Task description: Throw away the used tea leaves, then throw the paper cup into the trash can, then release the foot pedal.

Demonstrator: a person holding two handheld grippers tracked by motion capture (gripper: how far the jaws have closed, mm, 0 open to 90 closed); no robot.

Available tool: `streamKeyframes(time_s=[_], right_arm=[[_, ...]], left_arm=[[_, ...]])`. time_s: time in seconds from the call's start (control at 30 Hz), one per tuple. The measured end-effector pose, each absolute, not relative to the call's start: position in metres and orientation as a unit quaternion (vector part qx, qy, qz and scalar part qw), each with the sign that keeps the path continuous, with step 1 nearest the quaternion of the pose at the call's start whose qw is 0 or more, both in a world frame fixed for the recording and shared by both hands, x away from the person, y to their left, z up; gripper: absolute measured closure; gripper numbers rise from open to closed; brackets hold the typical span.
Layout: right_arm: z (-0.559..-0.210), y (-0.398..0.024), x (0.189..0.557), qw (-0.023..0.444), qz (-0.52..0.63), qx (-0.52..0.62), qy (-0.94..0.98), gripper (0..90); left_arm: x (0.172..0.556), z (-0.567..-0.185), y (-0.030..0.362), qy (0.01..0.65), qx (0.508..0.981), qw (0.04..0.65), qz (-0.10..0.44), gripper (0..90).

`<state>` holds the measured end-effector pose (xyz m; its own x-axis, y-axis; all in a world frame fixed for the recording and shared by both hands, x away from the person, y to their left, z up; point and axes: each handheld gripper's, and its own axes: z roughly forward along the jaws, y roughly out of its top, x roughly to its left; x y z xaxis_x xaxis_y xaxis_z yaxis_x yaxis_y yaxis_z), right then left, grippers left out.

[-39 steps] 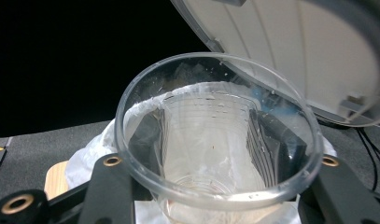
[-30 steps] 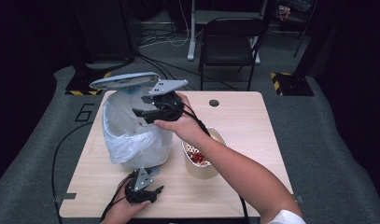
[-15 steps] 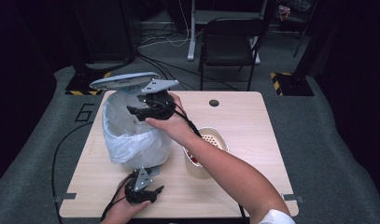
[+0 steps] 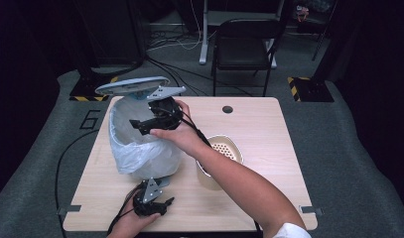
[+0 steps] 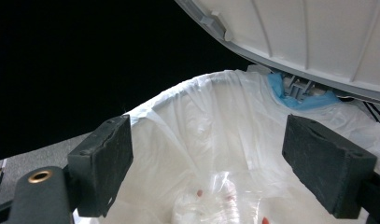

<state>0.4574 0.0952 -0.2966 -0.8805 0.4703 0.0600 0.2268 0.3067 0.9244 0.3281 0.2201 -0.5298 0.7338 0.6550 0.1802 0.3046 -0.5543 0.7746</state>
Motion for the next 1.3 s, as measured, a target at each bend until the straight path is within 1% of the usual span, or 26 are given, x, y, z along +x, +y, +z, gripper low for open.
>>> streamKeyframes(time_s=[0.2,0.23,0.27,0.4,0.43,0.5,0.63,0.7,0.83,0.87,0.97,1.03,1.17,1.27,1.3], right_arm=[[-0.291,0.085,0.449,0.119,0.552,0.213,0.797,18.4],[-0.291,0.081,0.447,0.125,0.552,0.210,0.797,19.0],[-0.290,0.076,0.443,0.126,0.552,0.209,0.797,19.8],[-0.289,0.058,0.439,0.129,0.549,0.211,0.798,21.0],[-0.289,0.054,0.438,0.131,0.547,0.212,0.799,21.3],[-0.289,0.044,0.438,0.141,0.544,0.213,0.800,21.7],[-0.286,0.026,0.438,0.149,0.546,0.220,0.794,22.4],[-0.285,0.020,0.438,0.152,0.544,0.221,0.796,22.4],[-0.286,0.000,0.434,0.167,0.534,0.225,0.798,22.5],[-0.287,-0.006,0.432,0.169,0.534,0.226,0.797,22.7],[-0.287,-0.017,0.429,0.184,0.530,0.229,0.796,23.2],[-0.288,-0.027,0.427,0.195,0.526,0.230,0.796,23.3],[-0.292,-0.046,0.424,0.195,0.534,0.247,0.784,24.2],[-0.296,-0.056,0.423,0.204,0.531,0.255,0.782,24.3],[-0.302,-0.067,0.421,0.210,0.529,0.263,0.779,24.3]], left_arm=[[0.328,-0.530,0.220,0.282,0.850,0.379,0.231,23.5],[0.328,-0.530,0.220,0.282,0.851,0.379,0.231,23.5],[0.328,-0.528,0.222,0.278,0.858,0.371,0.219,23.4],[0.329,-0.528,0.222,0.279,0.858,0.372,0.219,23.5],[0.327,-0.528,0.222,0.287,0.857,0.370,0.216,23.5],[0.329,-0.527,0.222,0.277,0.858,0.374,0.218,23.5],[0.328,-0.528,0.222,0.290,0.853,0.381,0.208,23.5],[0.328,-0.529,0.222,0.290,0.850,0.384,0.212,23.5],[0.329,-0.529,0.222,0.290,0.849,0.387,0.214,23.4],[0.327,-0.529,0.222,0.299,0.848,0.384,0.209,23.4],[0.328,-0.529,0.222,0.296,0.846,0.391,0.207,23.4],[0.328,-0.528,0.223,0.291,0.851,0.385,0.208,23.4],[0.327,-0.526,0.224,0.294,0.847,0.389,0.210,23.4],[0.328,-0.524,0.226,0.296,0.843,0.400,0.204,26.2],[0.329,-0.523,0.227,0.298,0.841,0.404,0.200,26.2]])
